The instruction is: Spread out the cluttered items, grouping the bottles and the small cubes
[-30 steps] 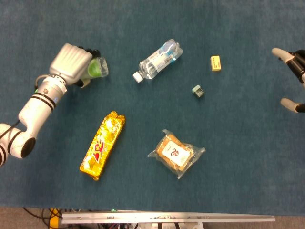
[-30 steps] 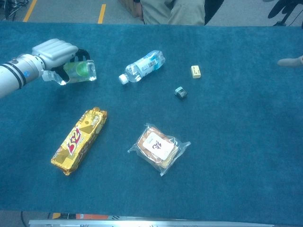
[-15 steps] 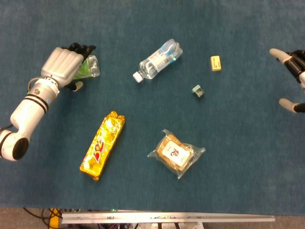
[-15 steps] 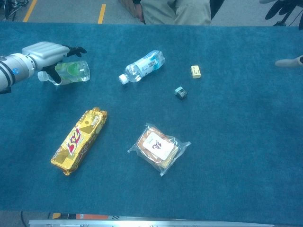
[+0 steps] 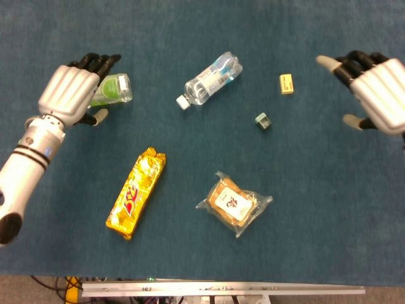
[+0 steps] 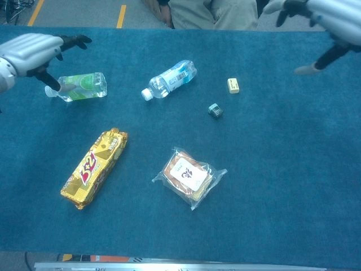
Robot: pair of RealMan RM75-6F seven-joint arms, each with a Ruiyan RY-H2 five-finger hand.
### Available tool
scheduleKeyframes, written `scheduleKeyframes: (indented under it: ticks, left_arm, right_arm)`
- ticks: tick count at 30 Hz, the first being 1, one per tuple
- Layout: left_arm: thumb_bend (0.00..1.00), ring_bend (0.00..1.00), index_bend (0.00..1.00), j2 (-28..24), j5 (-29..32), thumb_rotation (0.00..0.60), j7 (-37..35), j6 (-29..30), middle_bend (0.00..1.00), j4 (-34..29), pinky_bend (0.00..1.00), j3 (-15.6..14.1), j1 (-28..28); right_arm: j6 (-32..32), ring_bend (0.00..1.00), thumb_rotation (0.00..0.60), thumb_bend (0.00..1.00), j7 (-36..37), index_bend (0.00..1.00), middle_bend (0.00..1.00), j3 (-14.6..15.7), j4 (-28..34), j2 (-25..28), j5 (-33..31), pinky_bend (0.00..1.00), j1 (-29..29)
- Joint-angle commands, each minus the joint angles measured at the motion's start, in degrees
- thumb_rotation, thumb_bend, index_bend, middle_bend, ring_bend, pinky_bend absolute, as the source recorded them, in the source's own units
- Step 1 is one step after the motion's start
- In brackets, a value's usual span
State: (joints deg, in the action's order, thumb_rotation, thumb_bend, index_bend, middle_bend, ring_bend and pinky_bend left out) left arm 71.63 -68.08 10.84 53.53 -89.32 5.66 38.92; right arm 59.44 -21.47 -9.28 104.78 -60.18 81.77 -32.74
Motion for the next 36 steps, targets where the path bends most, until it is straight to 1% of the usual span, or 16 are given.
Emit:
scheduleKeyframes:
  ticks: [1, 3, 8, 12, 17, 26, 36]
  left_arm:
    - [0.26, 0.11, 0.0, -3.23, -2.5, 0.6, 0.11, 3.82, 0.13, -4.63, 0.29, -0.79, -2.73]
    - [0.26, 0.11, 0.0, -4.66, -3.87, 0.6, 0.1, 5.54, 0.13, -6.9, 0.29, -1.48, -4.0]
    - [0.26, 0.11, 0.0, -8.28, -6.95, 0.6, 0.87, 8.39, 0.14, -11.74, 0.29, -3.37, -6.55]
    - [0.26, 0.11, 0.0, -10.88, -8.82, 0.6, 1.56, 9.82, 0.14, -14.8, 0.29, -4.6, -8.13]
    - [0.26, 0.11, 0.0, -13.25, -10.28, 0.6, 2.06, 10.8, 0.14, -17.51, 0.29, -5.6, -9.63]
    - [0.26, 0.11, 0.0, -15.55, -11.78, 0.6, 2.16, 11.37, 0.14, -19.59, 0.29, -6.48, -11.38]
    - [0.26, 0.11, 0.0, -16.19, -12.49, 0.6, 1.7, 11.22, 0.14, -19.73, 0.29, -6.44, -12.34]
  right_arm:
    - [-5.5, 0.21, 0.6, 0.0, -5.33, 0.15, 0.29, -1.59, -2.91, -3.51, -3.84, 0.35, -4.92]
    - [-8.07, 0.19, 0.6, 0.0, -8.07, 0.15, 0.27, -2.31, -4.45, -5.7, -6.13, 0.32, -7.58]
    - [-12.63, 0.17, 0.6, 0.0, -14.31, 0.13, 0.26, -3.02, -8.56, -11.6, -11.11, 0.3, -13.48]
    - [-14.84, 0.17, 0.6, 0.0, -17.79, 0.13, 0.26, -2.88, -12.4, -16.28, -14.27, 0.3, -17.26]
    - [-16.1, 0.17, 0.6, 0.0, -21.24, 0.13, 0.26, -2.41, -17.7, -22.02, -17.47, 0.29, -21.28]
    - [-16.72, 0.17, 0.6, 0.0, -22.99, 0.13, 0.26, -1.71, -26.04, -29.79, -21.26, 0.29, -25.79]
    - [-17.06, 0.17, 0.6, 0.0, -22.71, 0.13, 0.26, -1.2, -31.37, -34.01, -23.88, 0.29, -28.62]
